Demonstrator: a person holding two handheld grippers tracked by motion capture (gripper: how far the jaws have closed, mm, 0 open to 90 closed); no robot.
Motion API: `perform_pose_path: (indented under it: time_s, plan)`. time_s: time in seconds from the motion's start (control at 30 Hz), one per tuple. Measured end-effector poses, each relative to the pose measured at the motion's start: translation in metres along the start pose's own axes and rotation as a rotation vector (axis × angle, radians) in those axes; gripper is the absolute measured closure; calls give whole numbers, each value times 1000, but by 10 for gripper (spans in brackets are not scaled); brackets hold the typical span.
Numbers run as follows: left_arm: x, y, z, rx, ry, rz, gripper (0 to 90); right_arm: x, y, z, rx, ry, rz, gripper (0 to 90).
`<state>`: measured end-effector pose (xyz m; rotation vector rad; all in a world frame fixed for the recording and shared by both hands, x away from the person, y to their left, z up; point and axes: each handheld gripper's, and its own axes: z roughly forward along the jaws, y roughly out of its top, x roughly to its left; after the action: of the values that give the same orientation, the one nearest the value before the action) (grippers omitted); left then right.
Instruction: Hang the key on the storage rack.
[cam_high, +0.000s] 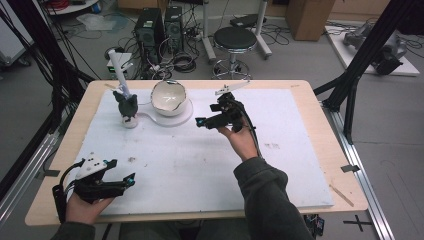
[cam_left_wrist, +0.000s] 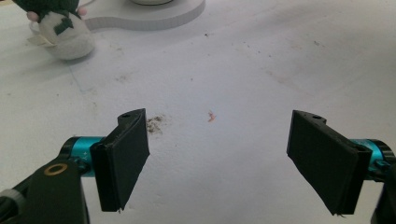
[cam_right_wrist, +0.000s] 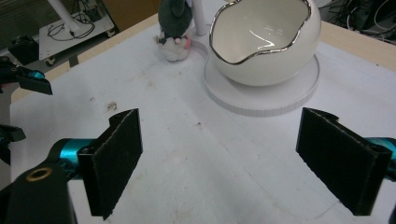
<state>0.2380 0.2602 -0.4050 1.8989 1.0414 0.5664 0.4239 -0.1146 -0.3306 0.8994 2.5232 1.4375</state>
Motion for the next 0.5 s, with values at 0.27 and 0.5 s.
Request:
perform_pose_path:
  time_s: [0.27,0.5]
  plan:
    - [-1,0,0,2,1,-1,210,-4,-12,-11,1,-17,6,127]
    - [-1,1,0,2,1,1,211,-5,-21,-19,-3,-31,9,126]
